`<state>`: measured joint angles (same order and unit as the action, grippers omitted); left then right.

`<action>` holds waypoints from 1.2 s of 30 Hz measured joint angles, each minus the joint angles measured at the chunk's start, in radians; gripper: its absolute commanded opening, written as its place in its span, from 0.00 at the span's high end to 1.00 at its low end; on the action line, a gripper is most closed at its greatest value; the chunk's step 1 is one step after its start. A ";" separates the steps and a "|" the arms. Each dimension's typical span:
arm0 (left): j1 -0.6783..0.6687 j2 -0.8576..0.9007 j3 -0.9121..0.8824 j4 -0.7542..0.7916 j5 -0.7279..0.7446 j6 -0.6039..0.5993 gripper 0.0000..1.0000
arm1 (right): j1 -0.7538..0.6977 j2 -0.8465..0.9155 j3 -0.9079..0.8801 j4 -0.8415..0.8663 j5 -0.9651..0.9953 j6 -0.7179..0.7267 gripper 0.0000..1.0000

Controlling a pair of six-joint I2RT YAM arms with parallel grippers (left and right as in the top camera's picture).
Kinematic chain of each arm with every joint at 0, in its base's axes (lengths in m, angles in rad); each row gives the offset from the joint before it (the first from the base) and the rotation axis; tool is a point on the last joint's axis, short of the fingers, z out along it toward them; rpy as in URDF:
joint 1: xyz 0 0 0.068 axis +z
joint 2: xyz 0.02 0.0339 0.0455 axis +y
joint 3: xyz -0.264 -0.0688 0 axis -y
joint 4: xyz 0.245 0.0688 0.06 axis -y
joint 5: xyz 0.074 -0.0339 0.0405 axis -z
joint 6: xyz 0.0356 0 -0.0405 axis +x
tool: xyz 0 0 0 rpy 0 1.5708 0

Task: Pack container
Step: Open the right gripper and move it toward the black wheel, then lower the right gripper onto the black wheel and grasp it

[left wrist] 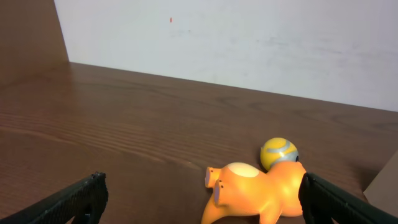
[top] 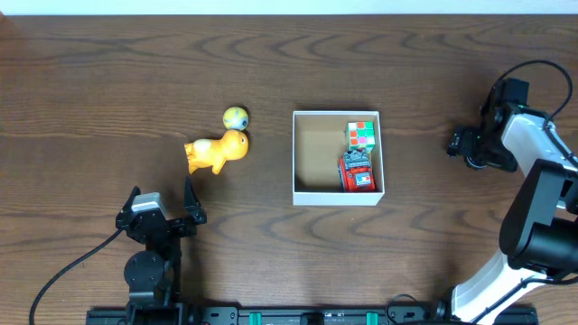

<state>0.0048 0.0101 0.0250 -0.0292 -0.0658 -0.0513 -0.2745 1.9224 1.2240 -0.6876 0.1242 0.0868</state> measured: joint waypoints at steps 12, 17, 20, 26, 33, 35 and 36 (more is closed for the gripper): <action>0.000 0.000 0.000 0.000 0.000 0.000 0.02 | -0.025 0.002 0.000 0.002 -0.051 0.035 0.21; 0.000 0.000 0.000 0.000 0.000 0.000 0.02 | -0.025 0.002 -0.002 0.006 -0.060 0.040 0.24; 0.000 0.000 0.000 0.000 0.000 0.000 0.02 | -0.025 0.002 -0.012 0.017 -0.063 0.043 0.27; 0.000 0.000 0.000 0.000 0.000 0.000 0.02 | -0.026 0.002 -0.038 0.032 -0.065 0.074 0.37; 0.000 0.000 0.000 0.000 0.000 0.000 0.02 | -0.026 0.002 -0.042 0.036 -0.064 0.093 0.46; 0.000 0.000 0.000 0.000 0.000 0.000 0.02 | -0.026 0.002 -0.042 0.039 -0.064 0.093 0.51; 0.000 0.000 0.000 0.000 0.000 0.000 0.02 | -0.026 0.002 -0.042 0.040 -0.063 0.095 0.52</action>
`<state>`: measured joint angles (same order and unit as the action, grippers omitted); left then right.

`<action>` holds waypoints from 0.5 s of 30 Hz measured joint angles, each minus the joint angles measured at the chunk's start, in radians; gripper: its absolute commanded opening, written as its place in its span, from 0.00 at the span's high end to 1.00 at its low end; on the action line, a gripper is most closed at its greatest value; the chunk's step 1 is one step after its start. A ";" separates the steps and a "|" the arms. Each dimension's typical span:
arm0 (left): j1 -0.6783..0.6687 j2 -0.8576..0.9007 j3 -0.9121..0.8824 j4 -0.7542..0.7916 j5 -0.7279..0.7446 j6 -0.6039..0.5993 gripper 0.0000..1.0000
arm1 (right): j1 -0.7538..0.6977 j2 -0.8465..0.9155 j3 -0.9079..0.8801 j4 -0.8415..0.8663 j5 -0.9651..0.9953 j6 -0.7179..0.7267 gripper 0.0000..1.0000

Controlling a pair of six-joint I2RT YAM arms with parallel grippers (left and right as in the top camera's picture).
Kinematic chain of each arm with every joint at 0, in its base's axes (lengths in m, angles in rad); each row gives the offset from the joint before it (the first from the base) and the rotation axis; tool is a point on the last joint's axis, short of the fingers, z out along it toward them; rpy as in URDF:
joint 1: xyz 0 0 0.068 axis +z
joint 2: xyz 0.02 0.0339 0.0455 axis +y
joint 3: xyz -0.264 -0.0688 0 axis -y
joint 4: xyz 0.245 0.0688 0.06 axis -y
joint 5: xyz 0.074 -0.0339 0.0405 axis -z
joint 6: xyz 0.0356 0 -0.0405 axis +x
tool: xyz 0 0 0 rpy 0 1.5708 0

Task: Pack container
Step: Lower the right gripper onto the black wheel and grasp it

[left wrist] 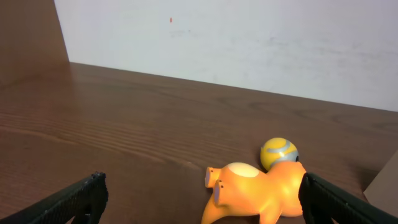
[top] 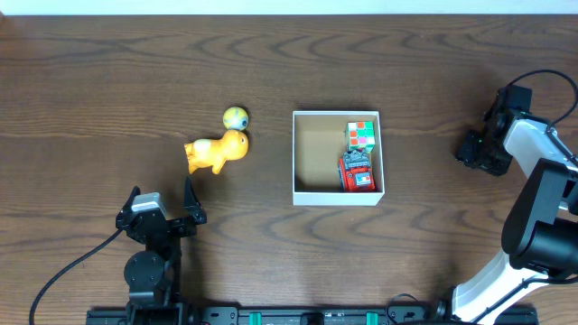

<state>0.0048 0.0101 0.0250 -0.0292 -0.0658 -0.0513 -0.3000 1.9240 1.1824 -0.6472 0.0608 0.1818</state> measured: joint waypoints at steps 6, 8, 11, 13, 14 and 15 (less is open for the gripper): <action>0.000 0.000 0.000 0.000 0.000 0.000 0.02 | 0.000 0.000 0.000 0.002 -0.003 0.003 0.60; 0.000 0.000 0.000 0.000 0.000 0.000 0.02 | 0.001 0.000 0.000 0.001 -0.006 0.003 0.66; 0.000 0.000 0.000 0.000 0.000 0.000 0.02 | 0.008 -0.001 0.000 -0.005 -0.009 0.006 0.66; 0.000 0.000 0.000 0.000 0.000 0.000 0.02 | 0.018 -0.006 0.000 -0.012 -0.011 0.006 0.65; 0.000 0.000 0.000 0.000 0.000 0.000 0.02 | 0.026 -0.011 0.000 -0.015 -0.012 0.006 0.63; 0.000 0.000 0.000 0.000 0.000 0.000 0.02 | 0.035 -0.021 0.000 -0.018 -0.013 0.006 0.62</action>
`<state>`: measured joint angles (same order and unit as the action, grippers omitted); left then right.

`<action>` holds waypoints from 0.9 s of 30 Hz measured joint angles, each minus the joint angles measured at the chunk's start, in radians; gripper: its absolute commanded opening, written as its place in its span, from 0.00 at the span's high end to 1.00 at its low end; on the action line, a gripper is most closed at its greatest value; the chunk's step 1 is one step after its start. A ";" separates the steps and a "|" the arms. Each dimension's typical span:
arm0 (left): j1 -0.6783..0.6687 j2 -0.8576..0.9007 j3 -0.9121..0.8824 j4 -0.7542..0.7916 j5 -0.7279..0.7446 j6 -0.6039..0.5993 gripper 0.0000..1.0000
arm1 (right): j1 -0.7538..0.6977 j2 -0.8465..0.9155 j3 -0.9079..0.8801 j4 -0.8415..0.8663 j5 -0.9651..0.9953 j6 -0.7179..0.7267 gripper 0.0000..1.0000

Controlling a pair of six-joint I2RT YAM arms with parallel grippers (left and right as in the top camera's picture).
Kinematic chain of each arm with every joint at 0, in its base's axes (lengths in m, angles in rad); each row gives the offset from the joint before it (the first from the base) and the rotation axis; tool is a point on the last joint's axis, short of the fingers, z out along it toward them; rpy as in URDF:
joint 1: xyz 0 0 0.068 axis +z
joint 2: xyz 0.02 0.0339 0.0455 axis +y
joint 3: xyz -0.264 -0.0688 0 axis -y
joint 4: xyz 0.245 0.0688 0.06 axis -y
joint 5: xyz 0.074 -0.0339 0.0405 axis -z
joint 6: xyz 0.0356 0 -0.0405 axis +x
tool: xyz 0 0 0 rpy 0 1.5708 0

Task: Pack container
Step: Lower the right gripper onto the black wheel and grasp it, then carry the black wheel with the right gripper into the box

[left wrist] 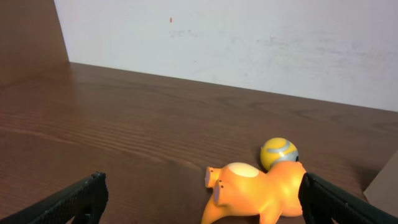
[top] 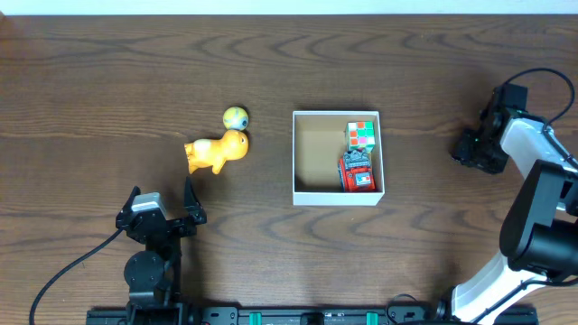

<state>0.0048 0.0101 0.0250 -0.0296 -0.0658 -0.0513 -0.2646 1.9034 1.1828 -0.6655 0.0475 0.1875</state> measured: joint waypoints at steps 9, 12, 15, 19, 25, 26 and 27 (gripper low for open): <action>0.000 0.000 0.000 0.000 0.000 0.000 0.02 | 0.137 -0.187 0.017 -0.004 -0.007 0.000 0.62; 0.000 0.000 0.000 0.000 0.000 0.000 0.02 | 0.201 -0.270 0.021 -0.003 -0.008 -0.001 0.63; 0.000 0.000 0.000 0.000 0.000 0.000 0.02 | 0.286 -0.346 0.025 -0.004 -0.006 -0.006 0.62; 0.000 0.000 0.000 0.000 0.000 0.000 0.02 | 0.412 -0.402 0.029 -0.003 -0.010 -0.013 0.62; 0.000 0.000 0.000 0.000 0.000 0.000 0.02 | 0.595 -0.412 0.029 0.009 -0.015 -0.029 0.62; 0.000 0.000 0.000 0.000 0.000 0.000 0.02 | 0.620 -0.412 0.029 0.015 -0.015 -0.036 0.62; 0.000 0.000 0.000 0.000 0.000 0.000 0.02 | 0.641 -0.411 0.029 0.023 -0.015 -0.042 0.62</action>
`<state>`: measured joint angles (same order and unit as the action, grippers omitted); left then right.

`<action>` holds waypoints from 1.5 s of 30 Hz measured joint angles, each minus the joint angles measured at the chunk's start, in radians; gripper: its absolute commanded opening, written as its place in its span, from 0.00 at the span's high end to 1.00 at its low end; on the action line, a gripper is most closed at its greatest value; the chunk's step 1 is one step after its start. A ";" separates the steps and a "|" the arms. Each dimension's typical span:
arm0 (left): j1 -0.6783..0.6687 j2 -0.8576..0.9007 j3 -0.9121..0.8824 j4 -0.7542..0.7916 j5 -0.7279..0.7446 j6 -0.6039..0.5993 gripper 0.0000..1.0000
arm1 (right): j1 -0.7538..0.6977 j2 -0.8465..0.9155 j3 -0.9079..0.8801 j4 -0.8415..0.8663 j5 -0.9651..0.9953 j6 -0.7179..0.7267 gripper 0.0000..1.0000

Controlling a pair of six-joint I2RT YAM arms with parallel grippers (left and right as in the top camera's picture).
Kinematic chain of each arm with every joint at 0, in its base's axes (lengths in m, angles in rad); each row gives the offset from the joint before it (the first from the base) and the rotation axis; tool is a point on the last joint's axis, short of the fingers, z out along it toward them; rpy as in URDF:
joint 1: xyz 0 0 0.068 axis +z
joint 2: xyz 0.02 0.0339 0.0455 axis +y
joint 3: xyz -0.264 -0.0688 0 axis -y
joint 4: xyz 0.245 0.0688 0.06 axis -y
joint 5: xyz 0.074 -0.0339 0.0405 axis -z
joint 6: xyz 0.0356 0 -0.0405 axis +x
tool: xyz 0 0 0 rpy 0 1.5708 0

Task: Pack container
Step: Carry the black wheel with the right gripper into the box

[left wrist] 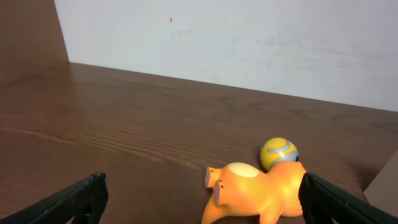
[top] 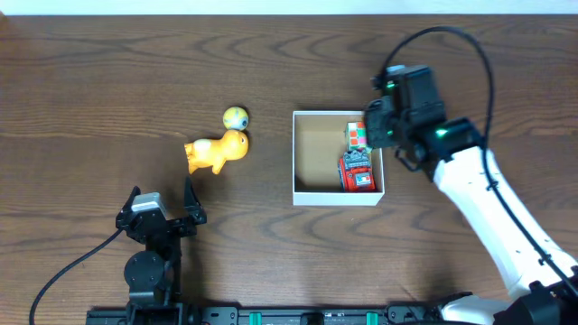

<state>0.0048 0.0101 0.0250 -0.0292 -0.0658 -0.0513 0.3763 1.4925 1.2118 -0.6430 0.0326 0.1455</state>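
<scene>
The white box point(top: 336, 195) stands mid-table and holds a colour cube point(top: 358, 136) and a red toy car point(top: 358, 171) along its right side. Left of it, an orange toy animal point(top: 217, 152) lies on the table with a yellow ball point(top: 236, 117) touching its far end. My left gripper point(top: 163, 200) rests open near the front edge, with the toy point(left wrist: 261, 196) and ball point(left wrist: 279, 152) ahead of its spread fingers point(left wrist: 74, 199). My right gripper point(top: 374, 124) hangs over the box's right rim by the cube, its fingers hidden under the wrist.
The brown table point(top: 108, 81) runs back to a white wall point(left wrist: 236, 43). A black cable point(top: 63, 271) trails left from the left arm's base. The right arm's white links point(top: 492, 212) cross the table's right side.
My right arm has gone from the table's far right to the box's right rim, over the cube. The left gripper, toy, ball and box contents are unchanged.
At all three earlier moments my right gripper was at the table's far right, shifting only slightly, and the left gripper sat open before the toy and ball. Now the right gripper is at the box, where cube and car lay throughout.
</scene>
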 measured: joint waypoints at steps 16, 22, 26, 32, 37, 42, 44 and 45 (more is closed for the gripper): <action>0.000 0.000 0.000 0.000 0.000 0.000 0.02 | 0.105 0.140 0.000 0.033 0.118 -0.079 0.57; 0.000 0.000 0.000 0.000 0.000 0.000 0.02 | 0.105 0.183 0.000 0.029 0.128 -0.082 0.57; 0.000 0.000 0.000 0.000 0.000 0.000 0.02 | 0.105 0.202 0.000 0.023 0.151 -0.083 0.54; 0.000 0.000 0.000 0.000 0.000 0.000 0.02 | 0.105 0.203 0.000 0.008 0.198 -0.083 0.52; 0.000 0.000 0.000 0.000 0.000 0.000 0.02 | 0.105 0.203 0.000 0.005 0.214 -0.087 0.46; 0.000 0.000 0.000 0.000 0.000 0.000 0.02 | 0.105 0.203 0.000 0.004 0.220 -0.090 0.43; 0.000 0.000 0.000 0.000 0.000 0.000 0.02 | 0.105 0.203 0.000 0.004 0.222 -0.090 0.40; 0.000 0.000 0.000 0.000 0.000 0.000 0.02 | 0.105 0.203 0.000 0.003 0.223 -0.090 0.40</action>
<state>0.0048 0.0101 0.0250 -0.0292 -0.0658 -0.0513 0.4812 1.6951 1.2118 -0.6395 0.2558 0.0559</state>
